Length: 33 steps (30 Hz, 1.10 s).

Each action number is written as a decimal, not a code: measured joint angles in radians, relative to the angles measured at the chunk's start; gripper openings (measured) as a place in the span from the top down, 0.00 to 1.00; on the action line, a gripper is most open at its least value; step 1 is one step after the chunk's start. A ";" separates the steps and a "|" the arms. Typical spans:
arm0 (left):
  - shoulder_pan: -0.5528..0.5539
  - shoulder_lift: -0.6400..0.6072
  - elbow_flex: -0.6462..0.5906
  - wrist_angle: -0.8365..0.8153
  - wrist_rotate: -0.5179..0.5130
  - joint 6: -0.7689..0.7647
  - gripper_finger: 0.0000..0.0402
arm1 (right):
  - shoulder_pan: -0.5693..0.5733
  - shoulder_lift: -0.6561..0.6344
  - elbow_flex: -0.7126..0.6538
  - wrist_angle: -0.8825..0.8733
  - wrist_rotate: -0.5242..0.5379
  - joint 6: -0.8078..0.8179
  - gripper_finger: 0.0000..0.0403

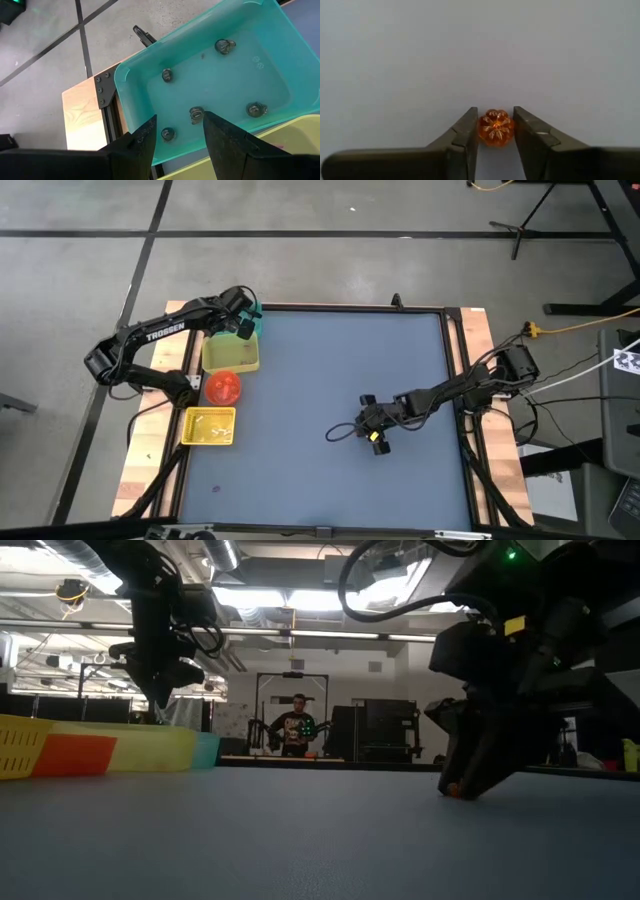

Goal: Sort Halloween decoration
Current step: Put the orange pumpkin toy into the orange bin

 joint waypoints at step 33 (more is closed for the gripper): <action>-0.054 0.000 0.050 0.000 0.321 0.008 0.64 | -0.002 0.005 0.111 0.099 0.315 -0.087 0.75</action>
